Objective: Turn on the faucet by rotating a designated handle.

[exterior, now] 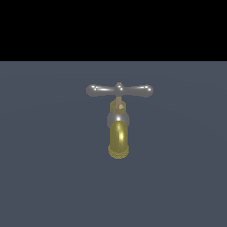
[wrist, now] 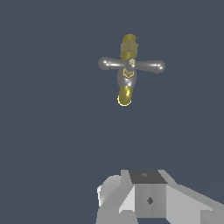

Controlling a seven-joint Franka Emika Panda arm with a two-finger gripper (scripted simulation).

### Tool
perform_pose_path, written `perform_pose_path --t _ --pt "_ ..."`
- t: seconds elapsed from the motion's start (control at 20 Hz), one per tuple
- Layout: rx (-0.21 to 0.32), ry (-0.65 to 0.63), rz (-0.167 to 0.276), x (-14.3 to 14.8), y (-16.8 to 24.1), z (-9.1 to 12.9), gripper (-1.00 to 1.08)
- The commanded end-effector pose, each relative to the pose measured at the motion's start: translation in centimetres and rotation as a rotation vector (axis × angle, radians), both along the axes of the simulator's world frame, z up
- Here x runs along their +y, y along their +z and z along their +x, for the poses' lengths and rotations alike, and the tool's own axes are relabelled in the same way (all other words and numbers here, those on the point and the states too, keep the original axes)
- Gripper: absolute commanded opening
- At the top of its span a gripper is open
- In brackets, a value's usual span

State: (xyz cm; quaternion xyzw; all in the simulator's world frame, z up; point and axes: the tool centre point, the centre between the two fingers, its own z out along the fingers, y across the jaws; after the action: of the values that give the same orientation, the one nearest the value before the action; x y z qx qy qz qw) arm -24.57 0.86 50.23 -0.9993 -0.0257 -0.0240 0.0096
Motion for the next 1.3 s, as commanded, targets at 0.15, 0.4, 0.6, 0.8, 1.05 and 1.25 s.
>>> perform_pose_path --t 0.15,0.4,0.6,0.8,1.05,1.25 --pt "0.000 0.005 0.000 -0.1 -0.1 0.0 -1.00" --pt "0.001 0.037 -0.001 -0.5 -0.8 0.1 -1.00" --pt "0.002 0.084 -0.003 -1.1 -1.7 0.3 -1.00" --pt "0.003 0.149 -0.005 -2.0 -3.1 0.5 -1.00" --pt "0.005 0.257 -0.009 -3.4 -5.3 1.1 -1.00" --pt "0.006 0.349 -0.012 -4.6 -7.3 1.7 -1.00"
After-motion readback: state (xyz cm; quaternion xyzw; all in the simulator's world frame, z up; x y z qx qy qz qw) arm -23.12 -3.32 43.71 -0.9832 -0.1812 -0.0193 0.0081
